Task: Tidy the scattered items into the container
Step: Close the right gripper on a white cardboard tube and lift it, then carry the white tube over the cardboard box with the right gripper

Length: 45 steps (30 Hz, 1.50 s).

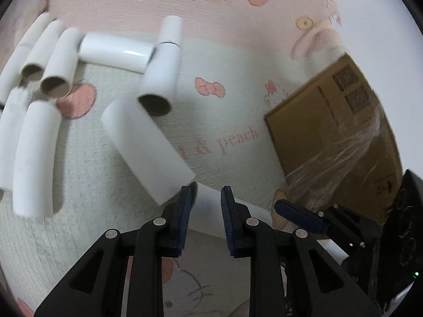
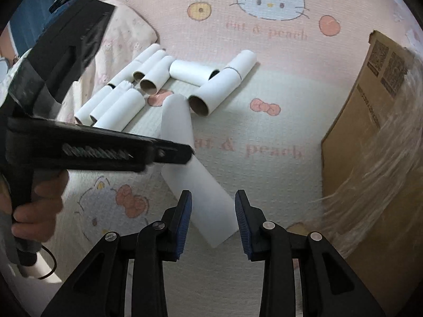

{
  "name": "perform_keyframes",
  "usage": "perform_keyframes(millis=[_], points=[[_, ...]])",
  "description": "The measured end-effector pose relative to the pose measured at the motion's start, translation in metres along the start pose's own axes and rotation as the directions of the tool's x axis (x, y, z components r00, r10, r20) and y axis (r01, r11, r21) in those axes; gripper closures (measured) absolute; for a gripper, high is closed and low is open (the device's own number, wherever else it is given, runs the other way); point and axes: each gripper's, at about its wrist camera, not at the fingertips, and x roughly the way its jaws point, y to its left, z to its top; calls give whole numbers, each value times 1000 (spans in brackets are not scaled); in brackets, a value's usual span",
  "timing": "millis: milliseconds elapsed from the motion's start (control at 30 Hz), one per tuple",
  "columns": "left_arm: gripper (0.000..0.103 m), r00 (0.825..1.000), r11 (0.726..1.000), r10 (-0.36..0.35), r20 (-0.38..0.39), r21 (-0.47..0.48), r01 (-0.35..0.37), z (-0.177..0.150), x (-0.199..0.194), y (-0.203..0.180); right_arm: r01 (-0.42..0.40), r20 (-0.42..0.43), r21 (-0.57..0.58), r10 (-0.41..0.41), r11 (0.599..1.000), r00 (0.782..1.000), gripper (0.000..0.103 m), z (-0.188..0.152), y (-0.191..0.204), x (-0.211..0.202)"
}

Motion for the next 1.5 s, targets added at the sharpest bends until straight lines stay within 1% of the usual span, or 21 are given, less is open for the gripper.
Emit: perform_keyframes(millis=[33,67,100,167,333,400,467,567,633,700,800,867,1000,1133,1167,1200,1233,1333,1500], points=[[74,1000,1000,-2,-3,-18,2,-2,-2,4,-4,-21,-10,4,1000,1000,62,0,0,2],[72,1000,999,-5,-5,-40,5,-4,-3,7,-9,-35,-26,8,1000,999,55,-1,1,3],[70,1000,998,-12,-5,-66,12,-8,-4,11,-12,-46,-47,10,999,999,52,-2,2,5],[67,1000,992,-28,0,-122,28,-17,-5,17,-13,-62,-92,8,996,998,51,-4,5,7],[65,999,983,-48,-12,-176,45,-23,-2,25,-11,-124,-162,-10,987,992,51,-10,12,22],[63,998,980,-65,-17,-190,61,-23,0,27,7,-126,-184,-30,983,992,51,-11,14,26],[63,997,980,-76,-31,-188,69,-24,4,25,9,-133,-186,-34,982,990,51,-10,13,28],[62,995,981,-90,-50,-177,79,-25,11,19,-16,-140,-146,-5,989,990,51,-6,8,30],[62,993,978,-106,-56,-188,93,-25,18,17,-41,-148,-111,25,993,989,51,-3,5,31],[62,992,971,-118,-35,-212,108,-24,20,18,-71,-164,-70,59,995,985,51,-1,0,34],[62,991,965,-130,-24,-233,121,-20,23,19,-115,-192,8,115,993,975,51,1,-8,42],[62,990,959,-137,-18,-251,129,-17,26,21,-133,-195,39,138,990,971,52,2,-10,45],[62,987,948,-159,-7,-281,151,-14,31,23,-120,-192,24,123,992,974,52,7,-5,49],[62,986,944,-163,15,-287,161,-10,35,23,-122,-193,26,125,992,973,52,11,-1,54],[62,986,944,-164,17,-288,162,-9,35,22,-129,-197,36,134,991,971,53,11,-2,55],[62,986,944,-164,14,-289,161,-7,37,22,-140,-204,47,147,989,968,60,12,-2,57],[62,986,944,-164,14,-289,161,-6,37,21,-146,-211,58,155,988,965,59,12,-3,59],[62,985,941,-172,20,-293,170,-4,35,20,-138,-204,79,151,987,967,60,15,-5,57],[62,982,941,-184,45,-281,190,0,24,15,-134,-180,70,144,989,973,60,21,-4,45]])
